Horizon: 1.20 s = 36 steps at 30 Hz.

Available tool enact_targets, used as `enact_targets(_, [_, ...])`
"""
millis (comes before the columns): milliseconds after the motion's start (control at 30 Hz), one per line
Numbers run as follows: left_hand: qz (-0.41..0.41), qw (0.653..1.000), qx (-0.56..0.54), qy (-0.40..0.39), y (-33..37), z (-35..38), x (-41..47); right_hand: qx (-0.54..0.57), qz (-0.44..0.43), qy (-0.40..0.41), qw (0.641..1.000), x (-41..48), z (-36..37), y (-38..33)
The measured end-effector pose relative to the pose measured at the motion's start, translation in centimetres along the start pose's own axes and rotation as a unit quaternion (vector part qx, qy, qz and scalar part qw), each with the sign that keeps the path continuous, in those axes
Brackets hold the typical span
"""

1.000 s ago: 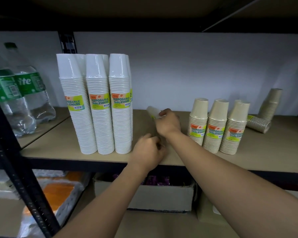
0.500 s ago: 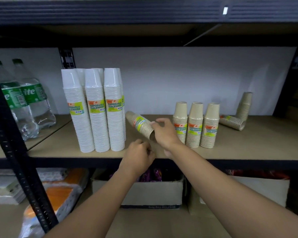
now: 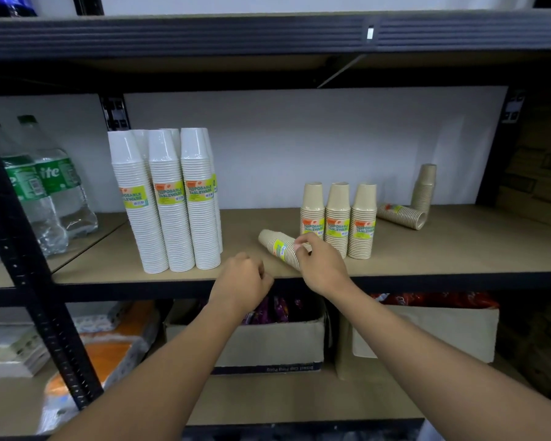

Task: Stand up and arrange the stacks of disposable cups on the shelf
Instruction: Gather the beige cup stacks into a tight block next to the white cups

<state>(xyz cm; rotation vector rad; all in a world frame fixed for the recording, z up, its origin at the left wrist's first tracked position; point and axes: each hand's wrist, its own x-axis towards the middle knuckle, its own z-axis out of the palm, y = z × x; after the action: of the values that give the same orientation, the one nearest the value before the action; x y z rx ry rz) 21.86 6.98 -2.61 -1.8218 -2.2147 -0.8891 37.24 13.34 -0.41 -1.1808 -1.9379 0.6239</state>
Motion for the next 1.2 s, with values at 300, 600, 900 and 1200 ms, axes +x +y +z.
enact_targets(300, [-0.001,1.0,-0.001,-0.004,-0.6,-0.2,0.1,-0.217,0.006,0.0,0.976,0.3,0.2,-0.9])
enact_targets(600, [0.011,1.0,0.007,0.002,-0.7,0.1,0.5,-0.217,-0.091,0.055,0.97,-0.2,-0.2,0.0])
enact_targets(900, [0.001,1.0,0.004,0.004,0.4,1.1,1.4,-0.008,-0.08,0.142,0.987,-1.0,-0.5,2.6])
enact_targets(1200, [-0.019,1.0,-0.021,-0.01,1.3,2.7,3.0,0.053,-0.013,0.128,0.99,-0.9,0.3,4.2])
